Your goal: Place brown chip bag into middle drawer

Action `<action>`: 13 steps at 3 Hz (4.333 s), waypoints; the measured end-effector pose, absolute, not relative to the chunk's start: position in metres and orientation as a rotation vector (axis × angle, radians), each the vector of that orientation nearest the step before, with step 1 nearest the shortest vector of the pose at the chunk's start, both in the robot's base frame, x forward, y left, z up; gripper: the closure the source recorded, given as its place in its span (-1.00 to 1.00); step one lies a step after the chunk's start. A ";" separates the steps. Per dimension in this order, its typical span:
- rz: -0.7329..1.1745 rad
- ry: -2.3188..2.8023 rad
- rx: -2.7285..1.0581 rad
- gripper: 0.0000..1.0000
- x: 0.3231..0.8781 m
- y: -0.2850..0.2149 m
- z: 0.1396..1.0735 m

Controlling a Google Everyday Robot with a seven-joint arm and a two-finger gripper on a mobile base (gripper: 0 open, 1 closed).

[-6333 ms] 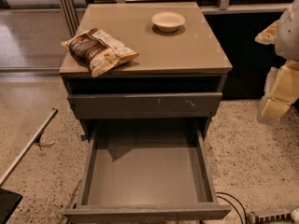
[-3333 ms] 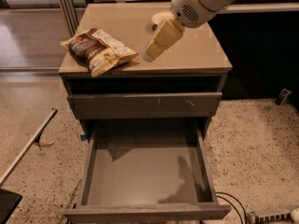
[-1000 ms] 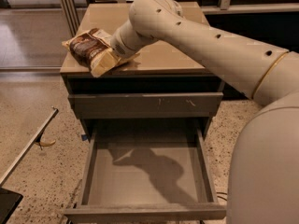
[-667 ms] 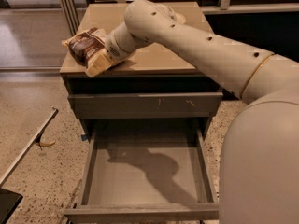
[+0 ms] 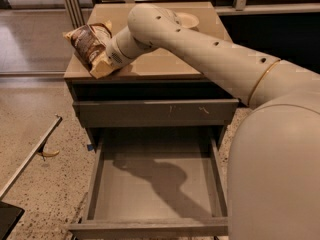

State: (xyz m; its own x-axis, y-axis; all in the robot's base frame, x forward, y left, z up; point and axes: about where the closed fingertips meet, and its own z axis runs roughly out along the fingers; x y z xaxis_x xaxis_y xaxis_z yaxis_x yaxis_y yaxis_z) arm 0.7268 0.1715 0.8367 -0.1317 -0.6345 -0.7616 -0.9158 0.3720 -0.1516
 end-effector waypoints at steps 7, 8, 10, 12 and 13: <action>0.473 1.744 -1.190 1.00 0.570 0.030 0.862; 0.521 1.727 -1.224 1.00 0.544 0.013 0.851; 0.631 1.870 -1.267 1.00 0.520 -0.025 0.775; 0.752 2.112 -1.262 1.00 0.511 -0.046 0.659; 0.736 2.254 -1.203 1.00 0.525 -0.040 0.598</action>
Offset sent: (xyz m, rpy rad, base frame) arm -0.0226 -0.0460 0.0150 0.0215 -0.0467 -0.0639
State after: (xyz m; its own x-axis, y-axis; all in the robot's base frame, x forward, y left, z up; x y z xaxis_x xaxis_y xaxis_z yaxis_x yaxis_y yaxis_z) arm 0.5252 -0.0398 0.5984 -0.4996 -0.5947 -0.6299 -0.8518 0.4696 0.2323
